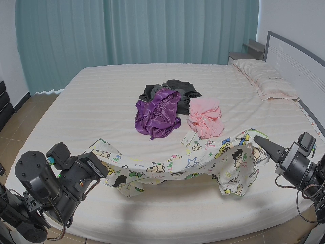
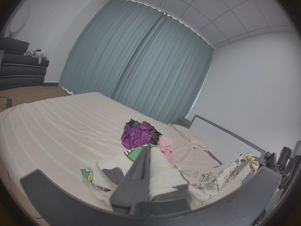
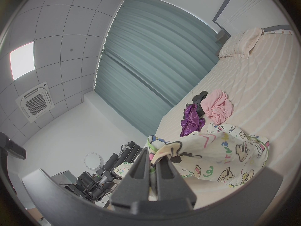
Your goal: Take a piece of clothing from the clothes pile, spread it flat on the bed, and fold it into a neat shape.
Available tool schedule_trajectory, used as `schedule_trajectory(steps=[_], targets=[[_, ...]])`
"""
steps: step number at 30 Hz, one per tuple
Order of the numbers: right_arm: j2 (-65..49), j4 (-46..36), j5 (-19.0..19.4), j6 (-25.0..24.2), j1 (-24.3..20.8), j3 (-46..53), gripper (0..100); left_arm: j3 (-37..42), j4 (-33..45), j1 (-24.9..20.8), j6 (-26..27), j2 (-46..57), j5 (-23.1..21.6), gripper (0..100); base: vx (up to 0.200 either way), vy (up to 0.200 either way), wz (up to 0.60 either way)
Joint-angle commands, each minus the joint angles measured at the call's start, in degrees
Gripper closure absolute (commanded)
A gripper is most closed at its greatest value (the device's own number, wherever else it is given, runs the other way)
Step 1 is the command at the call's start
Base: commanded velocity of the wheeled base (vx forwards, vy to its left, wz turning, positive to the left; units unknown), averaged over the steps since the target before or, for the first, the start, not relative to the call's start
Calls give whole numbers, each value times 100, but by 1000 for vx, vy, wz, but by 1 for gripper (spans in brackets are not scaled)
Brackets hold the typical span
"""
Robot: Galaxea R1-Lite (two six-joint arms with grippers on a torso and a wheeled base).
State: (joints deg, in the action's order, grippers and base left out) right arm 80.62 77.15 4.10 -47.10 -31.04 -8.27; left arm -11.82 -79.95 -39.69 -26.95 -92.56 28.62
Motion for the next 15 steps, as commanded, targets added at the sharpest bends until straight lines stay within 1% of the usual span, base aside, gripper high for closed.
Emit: schedule_trajectory(steps=[1,15], targets=[[24,-7,3,0,1,0,100,-4,-3,14,6,45,-6,100,0,200,0],[51,-16,3,-9,19,0,100,-4,-3,23,6,54,-6,100,0,200,0]])
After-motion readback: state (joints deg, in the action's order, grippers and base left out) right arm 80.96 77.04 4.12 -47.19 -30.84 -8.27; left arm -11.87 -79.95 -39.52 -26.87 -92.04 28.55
